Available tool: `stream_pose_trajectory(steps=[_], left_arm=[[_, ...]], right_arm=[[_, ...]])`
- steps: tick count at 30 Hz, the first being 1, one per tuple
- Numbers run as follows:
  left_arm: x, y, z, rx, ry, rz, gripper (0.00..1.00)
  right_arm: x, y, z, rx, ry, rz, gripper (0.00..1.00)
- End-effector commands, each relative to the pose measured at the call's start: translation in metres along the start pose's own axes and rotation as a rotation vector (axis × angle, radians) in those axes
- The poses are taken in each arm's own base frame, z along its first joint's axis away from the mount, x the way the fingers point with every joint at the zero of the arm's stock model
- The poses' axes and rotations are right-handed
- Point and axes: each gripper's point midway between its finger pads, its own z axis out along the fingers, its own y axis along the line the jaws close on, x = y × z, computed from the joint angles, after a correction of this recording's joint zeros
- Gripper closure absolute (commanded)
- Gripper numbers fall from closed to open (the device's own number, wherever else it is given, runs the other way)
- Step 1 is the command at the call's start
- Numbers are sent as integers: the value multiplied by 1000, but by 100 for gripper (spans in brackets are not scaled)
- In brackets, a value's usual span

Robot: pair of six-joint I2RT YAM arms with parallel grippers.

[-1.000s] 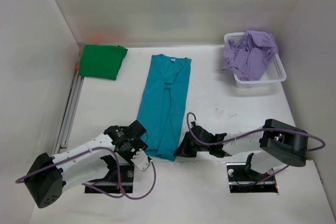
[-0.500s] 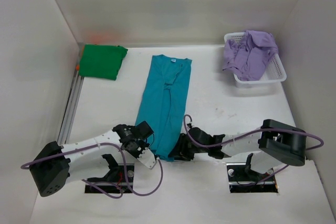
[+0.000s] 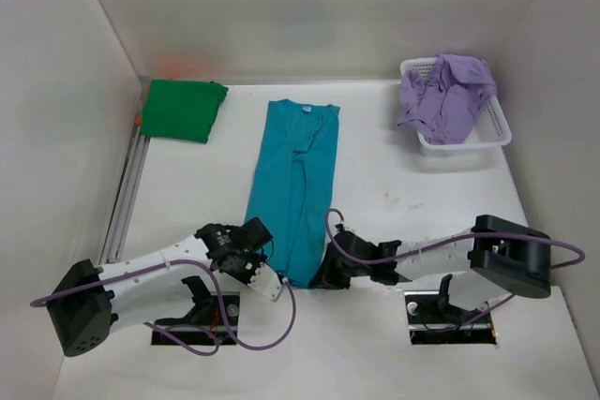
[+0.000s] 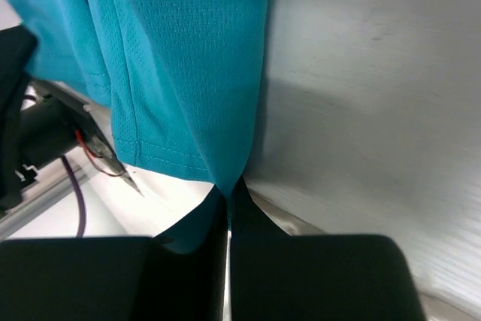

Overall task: Fold and stack the t-shirts
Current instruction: Grab the bottom of the folded rectangular tshirt with both arms, then fold the folded rectangular tshirt in 1/3 of the way

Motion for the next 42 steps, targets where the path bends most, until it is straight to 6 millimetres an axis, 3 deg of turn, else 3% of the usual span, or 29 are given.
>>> stream_pose_trajectory(steps=[1, 6, 10, 14, 18, 22, 30, 42], left_arm=[[-16, 14, -22, -38, -89, -82, 95], [-24, 54, -60, -117, -215, -280, 95], [-9, 98, -81, -142, -288, -489, 96], [7, 137, -91, -141, -328, -641, 96], [19, 172, -96, -191, -334, -686, 95], [39, 203, -94, -254, -311, -740, 95], [77, 255, -83, -384, -261, -834, 92], [104, 299, -49, -428, -226, -877, 89]], right_arm=[[-6, -28, -9, 127, -13, -36, 100], [-35, 2, -41, 71, -83, -50, 99], [-76, 28, -65, 24, -148, -79, 97], [-124, 45, -72, -12, -174, -97, 97], [-176, 65, -72, -26, -202, -140, 96], [-227, 76, -72, -24, -237, -155, 96], [-282, 74, -56, -8, -209, -162, 95], [-324, 60, -34, 1, -182, -153, 89]])
